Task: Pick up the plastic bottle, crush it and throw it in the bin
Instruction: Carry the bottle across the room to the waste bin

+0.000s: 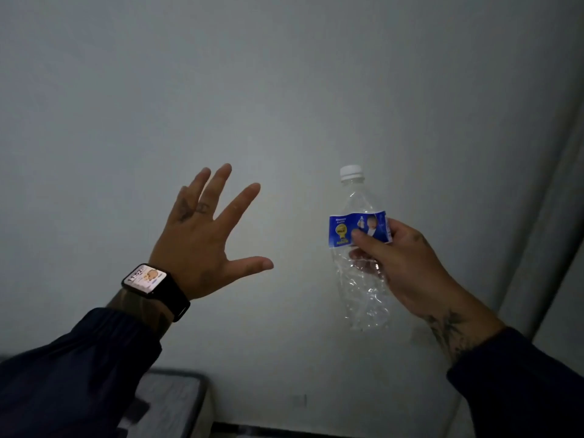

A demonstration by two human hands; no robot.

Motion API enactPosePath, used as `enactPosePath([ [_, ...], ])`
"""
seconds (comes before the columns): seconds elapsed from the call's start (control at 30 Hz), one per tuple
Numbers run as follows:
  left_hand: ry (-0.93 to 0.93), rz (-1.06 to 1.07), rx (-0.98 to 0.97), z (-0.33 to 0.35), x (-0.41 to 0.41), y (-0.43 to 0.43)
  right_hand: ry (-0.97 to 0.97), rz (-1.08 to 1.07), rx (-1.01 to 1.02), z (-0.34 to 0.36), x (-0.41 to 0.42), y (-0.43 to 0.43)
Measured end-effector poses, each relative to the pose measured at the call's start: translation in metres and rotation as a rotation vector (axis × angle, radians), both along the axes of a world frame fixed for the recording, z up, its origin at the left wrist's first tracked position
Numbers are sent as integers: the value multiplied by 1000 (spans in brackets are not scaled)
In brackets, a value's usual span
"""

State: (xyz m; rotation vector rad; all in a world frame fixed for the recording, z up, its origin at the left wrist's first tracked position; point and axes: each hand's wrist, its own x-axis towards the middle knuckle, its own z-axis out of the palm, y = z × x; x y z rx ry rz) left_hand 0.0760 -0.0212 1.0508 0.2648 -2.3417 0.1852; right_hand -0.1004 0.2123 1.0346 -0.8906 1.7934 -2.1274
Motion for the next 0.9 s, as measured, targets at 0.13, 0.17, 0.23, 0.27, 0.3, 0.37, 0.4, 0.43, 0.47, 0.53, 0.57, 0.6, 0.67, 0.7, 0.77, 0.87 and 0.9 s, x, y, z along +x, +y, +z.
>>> enactPosePath([
  [0.13, 28, 151, -8, 15, 76, 12, -49, 195, -17, 7, 27, -17],
  [0.17, 34, 199, -5, 16, 100, 16, -61, 249, -18, 9, 37, -26],
  [0.23, 34, 287, 14, 15, 145, 26, -66, 370, -24, 13, 62, -47],
  [0.27, 28, 351, 28, 13, 172, 34, -70, 450, -25, 14, 80, -60],
  [0.3, 22, 417, 40, 12, 200, 41, -76, 529, -28, 16, 101, -73],
  [0.37, 4, 561, 40, 11, 259, 59, -79, 686, -25, 18, 150, -97],
  [0.4, -5, 633, 38, 11, 289, 70, -77, 764, -20, 19, 179, -106],
  [0.43, -11, 706, 39, 12, 320, 81, -77, 839, -18, 21, 209, -114],
  [0.47, -13, 781, 40, 14, 350, 95, -82, 911, -20, 22, 239, -120],
  [0.53, -1, 919, 44, 19, 409, 125, -86, 1041, -22, 26, 302, -126],
  [0.57, 10, 982, 50, 22, 437, 142, -84, 1104, -24, 29, 333, -125],
  [0.6, 23, 1039, 53, 25, 464, 161, -82, 1165, -30, 32, 363, -124],
  [0.67, 35, 1139, 43, 31, 516, 200, -79, 1284, -39, 36, 423, -115],
  [0.7, 34, 1188, 37, 33, 540, 221, -79, 1343, -41, 38, 452, -107],
  [0.77, 40, 1284, 29, 36, 586, 264, -85, 1453, -46, 42, 510, -89],
  [0.87, 44, 1416, 33, 39, 648, 325, -73, 1585, -42, 44, 589, -57],
  [0.9, 40, 1451, 29, 39, 667, 344, -70, 1620, -40, 43, 614, -45],
])
